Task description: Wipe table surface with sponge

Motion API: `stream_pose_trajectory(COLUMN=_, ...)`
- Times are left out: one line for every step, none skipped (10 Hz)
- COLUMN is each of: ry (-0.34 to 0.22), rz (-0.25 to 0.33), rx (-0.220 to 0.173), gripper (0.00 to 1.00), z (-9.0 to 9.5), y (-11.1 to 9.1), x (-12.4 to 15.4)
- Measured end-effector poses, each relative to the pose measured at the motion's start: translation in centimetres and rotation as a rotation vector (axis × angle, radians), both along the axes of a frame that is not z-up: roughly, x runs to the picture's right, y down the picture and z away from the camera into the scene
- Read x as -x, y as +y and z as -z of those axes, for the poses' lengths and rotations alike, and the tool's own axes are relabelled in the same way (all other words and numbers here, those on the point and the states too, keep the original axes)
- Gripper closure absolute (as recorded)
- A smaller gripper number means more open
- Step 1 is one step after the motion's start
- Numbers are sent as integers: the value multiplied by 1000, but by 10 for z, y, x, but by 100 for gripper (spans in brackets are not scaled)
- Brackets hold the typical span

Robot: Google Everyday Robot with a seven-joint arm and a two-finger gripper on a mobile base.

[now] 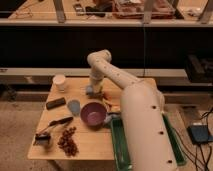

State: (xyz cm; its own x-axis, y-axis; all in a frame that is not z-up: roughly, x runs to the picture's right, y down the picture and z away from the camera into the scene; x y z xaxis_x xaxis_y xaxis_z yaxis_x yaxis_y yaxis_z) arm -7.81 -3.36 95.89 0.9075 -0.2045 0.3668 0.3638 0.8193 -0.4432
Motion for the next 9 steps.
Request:
stream_pose_trajectory(ry=-18, rz=-1, rx=-4, gripper=100, z=-4, y=-9, x=14)
stream_pose_trajectory(ry=-33, rz=0, rx=-6, gripper=100, z=-6, y=-12, x=26)
stream_pose_trajectory(ry=-49, rz=4, rx=-6, gripper=100, z=-7, y=-13, x=38)
stream_pose_trajectory(ry=-65, rz=12, rx=-2, gripper=100, z=-7, y=-11, x=50)
stream_pose_trajectory(ry=-89, rz=35, rx=9, gripper=100, z=-8, y=-1, x=66)
stream_pose_trajectory(ry=-118, rz=59, rx=18, gripper=100, z=-5, y=11, x=81)
stream_pose_trajectory(ry=-131, rz=79, rx=23, gripper=100, z=-1, y=23, x=87)
stream_pose_trajectory(ry=-140, rz=98, rx=38, gripper=100, z=3, y=43, x=90)
stream_pose_trajectory(ry=-141, rz=110, rx=54, gripper=100, z=5, y=59, x=89)
